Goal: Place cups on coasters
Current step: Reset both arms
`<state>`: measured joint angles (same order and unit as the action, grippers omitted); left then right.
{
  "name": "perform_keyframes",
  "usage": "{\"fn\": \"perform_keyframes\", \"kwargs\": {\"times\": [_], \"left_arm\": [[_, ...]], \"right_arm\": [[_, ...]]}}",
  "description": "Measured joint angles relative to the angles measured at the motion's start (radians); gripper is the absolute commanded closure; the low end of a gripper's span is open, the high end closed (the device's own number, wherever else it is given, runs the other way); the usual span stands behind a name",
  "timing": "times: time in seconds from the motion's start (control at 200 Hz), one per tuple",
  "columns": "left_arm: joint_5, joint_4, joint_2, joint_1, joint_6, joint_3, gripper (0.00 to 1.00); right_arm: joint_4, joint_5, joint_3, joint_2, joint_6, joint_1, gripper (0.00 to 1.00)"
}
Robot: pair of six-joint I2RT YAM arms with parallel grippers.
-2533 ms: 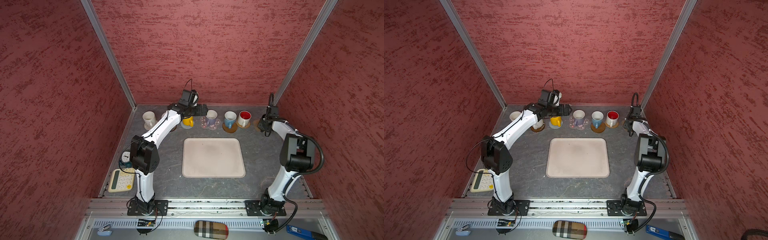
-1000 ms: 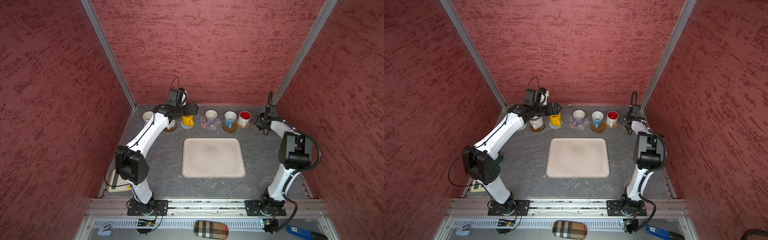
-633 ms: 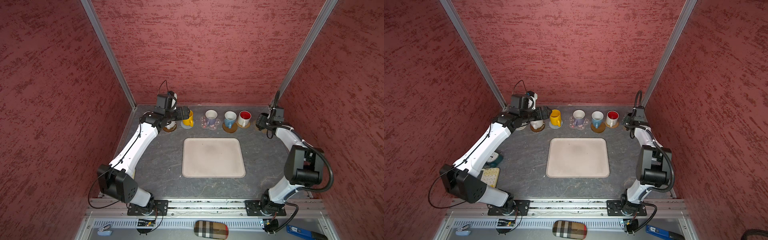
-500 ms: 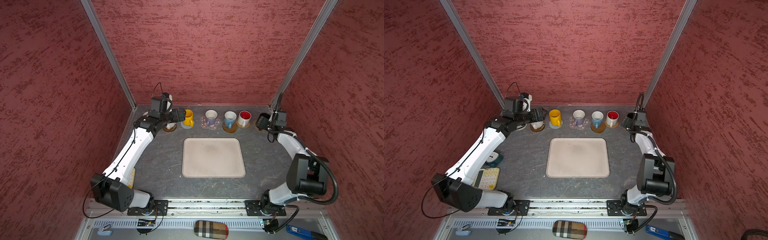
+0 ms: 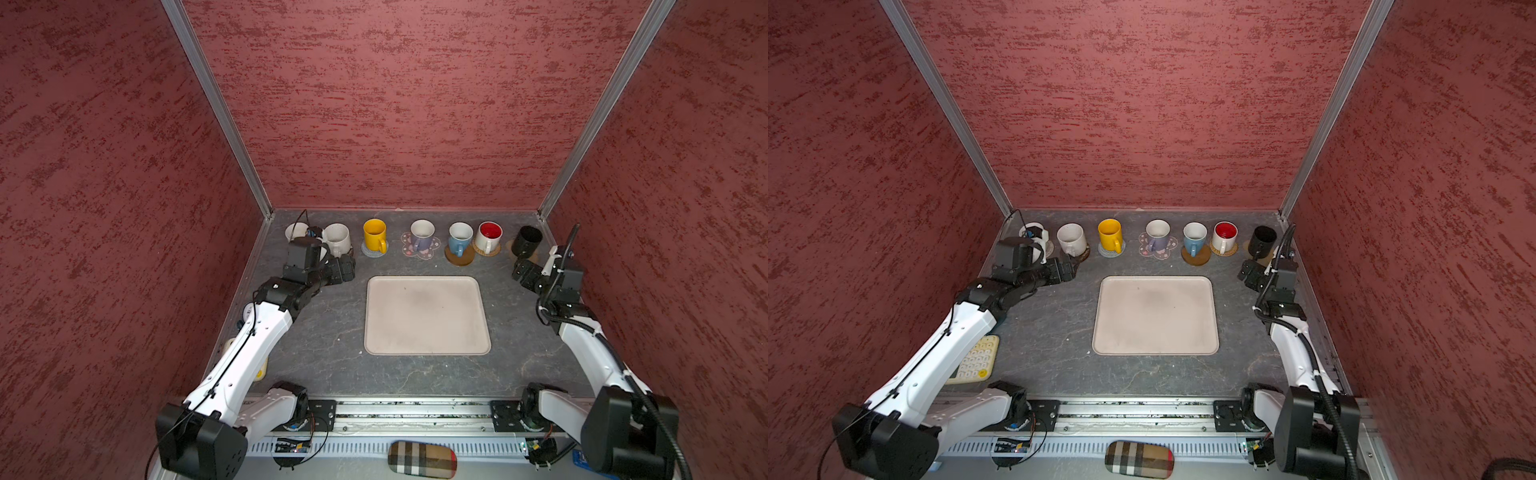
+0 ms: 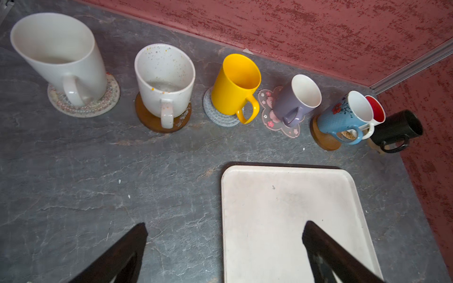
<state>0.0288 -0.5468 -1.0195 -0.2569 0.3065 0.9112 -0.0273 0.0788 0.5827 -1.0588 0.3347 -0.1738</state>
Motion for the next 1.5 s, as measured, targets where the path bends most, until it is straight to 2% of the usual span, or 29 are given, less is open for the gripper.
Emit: {"fn": "perform_keyframes", "kwargs": {"times": [0.13, 0.23, 0.411, 0.571, 0.756, 0.877, 1.172, 1.393, 1.498], "left_arm": [[-0.055, 0.055, 0.126, 0.006, -0.009, -0.131, 0.01], [-0.094, 0.091, 0.149, 0.017, -0.033, -0.182, 0.01], [-0.141, 0.148, 0.074, 0.053, -0.090, -0.211, 0.01], [-0.119, 0.243, 0.021, 0.139, -0.147, -0.241, 0.00], [-0.076, 0.381, -0.070, 0.252, -0.164, -0.285, 0.01], [-0.055, 0.464, -0.175, 0.308, -0.156, -0.287, 0.01], [-0.058, 0.560, -0.424, 0.313, -0.150, -0.174, 0.01], [-0.056, 0.646, -0.515, 0.320, -0.172, -0.154, 0.01], [-0.056, 0.686, -0.548, 0.322, -0.190, -0.154, 0.00]], "right_arm": [[0.074, 0.001, -0.090, 0.046, 0.002, 0.009, 0.01], [0.154, 0.001, -0.146, 0.047, -0.002, 0.012, 0.01], [0.294, -0.004, -0.249, 0.047, -0.020, 0.014, 0.01], [0.429, -0.014, -0.267, 0.039, -0.058, 0.015, 0.01], [0.677, -0.049, -0.379, -0.024, -0.082, 0.015, 0.01], [0.748, -0.062, -0.369, -0.132, -0.100, 0.015, 0.01], [0.862, -0.089, -0.273, -0.291, -0.142, 0.016, 0.01], [0.862, -0.094, -0.181, -0.410, -0.160, 0.016, 0.01], [0.856, -0.094, -0.177, -0.422, -0.161, 0.016, 0.01]]}}
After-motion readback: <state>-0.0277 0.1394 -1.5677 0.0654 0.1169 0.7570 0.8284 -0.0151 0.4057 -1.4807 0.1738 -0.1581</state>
